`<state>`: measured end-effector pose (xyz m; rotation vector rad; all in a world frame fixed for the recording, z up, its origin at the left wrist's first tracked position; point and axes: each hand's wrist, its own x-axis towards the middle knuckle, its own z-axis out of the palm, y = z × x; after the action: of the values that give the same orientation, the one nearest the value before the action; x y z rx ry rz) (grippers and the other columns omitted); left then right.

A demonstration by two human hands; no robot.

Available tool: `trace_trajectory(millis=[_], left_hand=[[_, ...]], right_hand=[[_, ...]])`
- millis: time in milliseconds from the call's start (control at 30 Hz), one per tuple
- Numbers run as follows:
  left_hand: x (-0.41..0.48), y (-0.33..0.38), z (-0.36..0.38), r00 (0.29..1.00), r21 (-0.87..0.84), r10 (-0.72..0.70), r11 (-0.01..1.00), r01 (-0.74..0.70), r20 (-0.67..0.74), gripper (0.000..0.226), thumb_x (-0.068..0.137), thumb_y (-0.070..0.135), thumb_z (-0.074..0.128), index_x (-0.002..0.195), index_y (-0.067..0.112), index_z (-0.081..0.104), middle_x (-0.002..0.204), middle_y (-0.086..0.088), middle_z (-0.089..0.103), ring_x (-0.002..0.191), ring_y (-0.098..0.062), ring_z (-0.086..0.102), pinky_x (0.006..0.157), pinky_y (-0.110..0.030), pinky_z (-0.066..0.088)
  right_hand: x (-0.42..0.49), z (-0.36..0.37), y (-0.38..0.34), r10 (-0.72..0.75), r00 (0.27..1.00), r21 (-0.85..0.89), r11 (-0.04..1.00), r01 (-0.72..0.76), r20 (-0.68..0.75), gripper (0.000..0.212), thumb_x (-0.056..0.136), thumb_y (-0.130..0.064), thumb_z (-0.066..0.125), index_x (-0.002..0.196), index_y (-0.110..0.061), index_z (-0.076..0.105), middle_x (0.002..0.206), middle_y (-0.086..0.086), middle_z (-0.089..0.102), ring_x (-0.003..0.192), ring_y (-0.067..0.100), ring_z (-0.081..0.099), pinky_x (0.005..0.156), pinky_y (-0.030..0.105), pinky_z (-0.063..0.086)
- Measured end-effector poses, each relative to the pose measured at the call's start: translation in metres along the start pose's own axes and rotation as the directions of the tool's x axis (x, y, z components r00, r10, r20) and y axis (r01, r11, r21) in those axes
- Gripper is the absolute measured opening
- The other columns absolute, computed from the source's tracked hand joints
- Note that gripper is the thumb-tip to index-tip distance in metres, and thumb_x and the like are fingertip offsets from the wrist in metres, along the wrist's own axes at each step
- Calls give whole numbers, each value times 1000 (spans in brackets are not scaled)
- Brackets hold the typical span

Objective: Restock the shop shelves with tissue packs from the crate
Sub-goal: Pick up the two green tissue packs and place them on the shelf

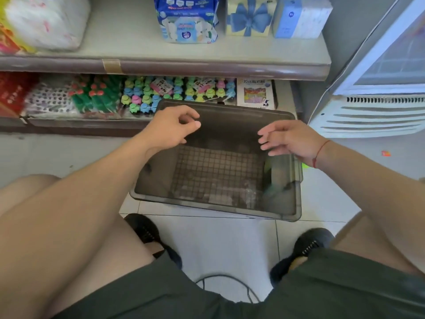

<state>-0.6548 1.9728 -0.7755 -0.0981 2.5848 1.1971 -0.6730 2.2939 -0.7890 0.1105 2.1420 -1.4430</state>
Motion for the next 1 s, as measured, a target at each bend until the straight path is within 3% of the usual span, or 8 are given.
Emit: trace_trajectory(millis=[100, 167, 267, 367, 467, 667, 833, 1000], left_hand=[[10, -21, -10, 947, -422, -223, 854, 304, 230, 44, 101, 57, 51, 130, 27, 65, 135, -2, 64, 114, -25, 68, 90, -49, 60], [22, -37, -22, 885, -497, -278, 746, 444, 373, 65, 96, 72, 39, 134, 25, 64, 137, -5, 64, 120, -35, 64, 100, -59, 52], [34, -65, -33, 822, -485, -360, 675, 556, 441, 78, 90, 82, 33, 134, 25, 63, 141, -9, 59, 129, -41, 55, 104, -65, 44], [41, -87, -42, 786, -484, -428, 623, 614, 446, 84, 86, 85, 37, 138, 23, 59, 143, -11, 54, 130, -45, 51, 103, -68, 42], [42, -96, -45, 764, -478, -476, 597, 645, 436, 86, 85, 85, 40, 139, 20, 56, 142, -13, 53, 127, -46, 53, 101, -67, 45], [37, -86, -48, 787, -453, -588, 659, 601, 189, 75, 95, 76, 34, 125, 15, 65, 134, -9, 63, 115, -34, 62, 103, -58, 47], [13, -90, -59, 739, -475, -673, 641, 603, 29, 71, 98, 71, 34, 119, 13, 66, 135, -9, 60, 122, -29, 56, 107, -53, 45], [-4, -106, -68, 720, -504, -673, 568, 651, 170, 77, 94, 77, 35, 132, 14, 59, 143, -12, 52, 130, -42, 47, 110, -69, 33]], right_hand=[[12, 3, 15, 151, 981, 274, 945, -181, 124, 35, 98, -29, 63, 130, -16, 66, 121, 12, 74, 116, 29, 70, 97, 46, 58], [23, 0, 20, 235, 944, 377, 873, -310, 232, 47, 96, -43, 60, 135, -16, 63, 131, 16, 68, 126, 33, 63, 105, 54, 51], [32, -9, 28, 307, 901, 436, 796, -420, 306, 61, 94, -57, 54, 140, -16, 59, 144, 20, 56, 138, 39, 49, 111, 58, 44], [38, -21, 33, 349, 881, 483, 740, -468, 319, 67, 93, -61, 52, 143, -15, 55, 150, 22, 47, 144, 40, 39, 108, 59, 45], [39, -30, 29, 399, 879, 462, 748, -477, 263, 65, 96, -58, 49, 140, -11, 55, 146, 23, 50, 138, 38, 46, 100, 55, 51], [28, -54, 27, 479, 876, 381, 800, -463, 60, 56, 100, -47, 46, 135, -4, 57, 136, 21, 61, 114, 36, 64, 88, 45, 54], [20, -54, 27, 539, 839, 387, 789, -477, -66, 34, 97, -44, 52, 101, -13, 65, 115, 12, 60, 87, 26, 61, 83, 37, 50], [21, -43, 29, 556, 831, 420, 758, -499, -17, 43, 92, -52, 53, 109, -14, 59, 108, 14, 55, 91, 35, 57, 88, 48, 46]])
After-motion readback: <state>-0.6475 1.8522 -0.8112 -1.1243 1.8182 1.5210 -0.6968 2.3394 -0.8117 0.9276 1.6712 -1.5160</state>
